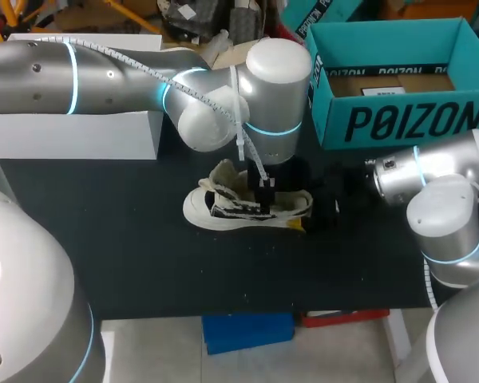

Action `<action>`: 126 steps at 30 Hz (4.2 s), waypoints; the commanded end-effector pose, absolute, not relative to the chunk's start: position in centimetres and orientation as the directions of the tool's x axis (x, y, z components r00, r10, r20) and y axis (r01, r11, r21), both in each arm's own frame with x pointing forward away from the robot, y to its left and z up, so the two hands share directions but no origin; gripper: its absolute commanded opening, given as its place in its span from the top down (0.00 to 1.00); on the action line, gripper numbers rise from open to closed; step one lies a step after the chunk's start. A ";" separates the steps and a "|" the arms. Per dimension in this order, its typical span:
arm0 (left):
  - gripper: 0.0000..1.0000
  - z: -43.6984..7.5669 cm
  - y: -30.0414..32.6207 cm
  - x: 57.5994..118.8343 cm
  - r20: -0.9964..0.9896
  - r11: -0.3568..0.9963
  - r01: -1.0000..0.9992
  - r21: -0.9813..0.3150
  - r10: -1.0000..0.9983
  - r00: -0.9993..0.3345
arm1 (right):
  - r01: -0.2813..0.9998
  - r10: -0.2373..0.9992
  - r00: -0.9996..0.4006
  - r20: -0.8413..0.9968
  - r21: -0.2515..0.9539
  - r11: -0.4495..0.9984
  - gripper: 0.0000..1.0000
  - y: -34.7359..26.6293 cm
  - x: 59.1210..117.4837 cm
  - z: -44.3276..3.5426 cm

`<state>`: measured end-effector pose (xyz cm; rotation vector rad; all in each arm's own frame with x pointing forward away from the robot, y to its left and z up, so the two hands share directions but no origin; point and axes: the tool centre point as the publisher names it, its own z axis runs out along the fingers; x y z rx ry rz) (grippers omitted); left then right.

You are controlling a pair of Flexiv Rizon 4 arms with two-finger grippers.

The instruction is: Take the shoe out of the shoebox, open the shoe tongue, remove and reinsert the insole, then place the shoe into the shoebox

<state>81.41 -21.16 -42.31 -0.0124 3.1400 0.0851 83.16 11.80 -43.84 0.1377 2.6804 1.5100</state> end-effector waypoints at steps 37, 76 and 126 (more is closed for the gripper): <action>1.00 -46.6 -20.2 86.5 -0.506 0.993 -0.082 -0.080 -0.111 -0.855 | 0.050 0.111 -0.994 -0.009 0.855 0.516 1.00 11.8 83.3 -43.7; 1.00 -37.5 -22.4 81.6 -0.146 0.938 0.122 -0.324 0.078 -0.986 | 0.050 0.111 -0.994 -0.009 0.855 0.516 1.00 11.8 83.3 -43.7; 0.88 -39.7 -27.8 82.3 -0.394 0.873 0.259 -0.413 0.086 -0.915 | 0.050 0.111 -0.994 -0.009 0.855 0.516 1.00 11.8 83.3 -43.7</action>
